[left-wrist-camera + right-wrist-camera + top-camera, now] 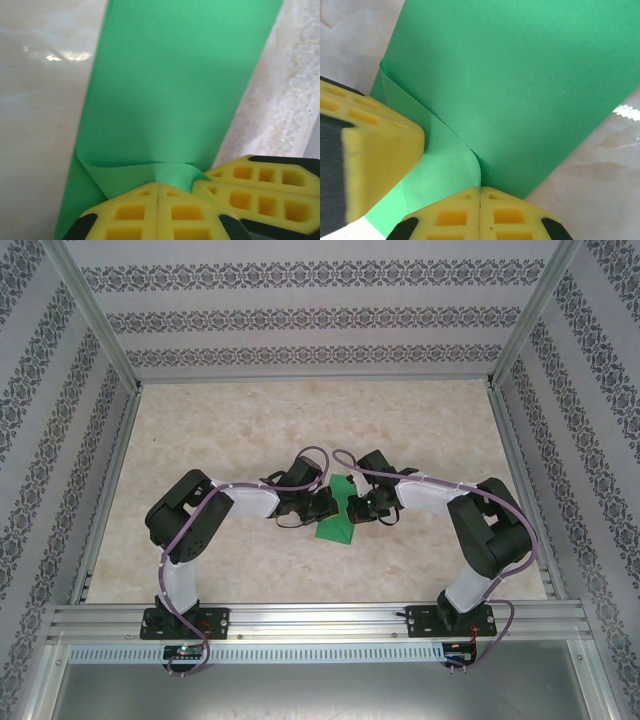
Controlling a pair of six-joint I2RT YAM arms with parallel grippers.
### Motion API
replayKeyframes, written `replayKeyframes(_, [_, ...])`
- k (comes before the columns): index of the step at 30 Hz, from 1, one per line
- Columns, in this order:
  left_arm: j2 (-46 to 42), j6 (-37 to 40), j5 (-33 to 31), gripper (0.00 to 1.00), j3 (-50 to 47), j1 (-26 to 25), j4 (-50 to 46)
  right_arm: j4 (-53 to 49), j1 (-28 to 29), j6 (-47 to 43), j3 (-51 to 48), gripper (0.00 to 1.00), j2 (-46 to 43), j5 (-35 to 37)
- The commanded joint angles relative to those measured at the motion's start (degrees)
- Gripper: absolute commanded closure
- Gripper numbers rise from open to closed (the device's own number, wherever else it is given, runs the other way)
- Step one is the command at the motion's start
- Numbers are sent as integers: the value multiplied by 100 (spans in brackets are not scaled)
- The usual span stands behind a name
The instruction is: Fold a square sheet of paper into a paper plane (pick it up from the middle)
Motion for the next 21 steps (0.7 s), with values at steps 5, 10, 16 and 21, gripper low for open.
replayKeyframes(5, [133,93,-135,99,-106,-58,15,-104,9,-51,-41,97,258,192])
replayKeyframes(10, [-155,134,-273,98,-67,-58,-89,-104,10,-42,-50,97,241,204])
replayKeyframes(16, [-468,283,-576,96,-12,15,-171,-104,10,-43,-54,97,246,201])
replayKeyframes(21, [-380,272,-559,95,37,38,-70,-104,10,-42,-53,97,233,198])
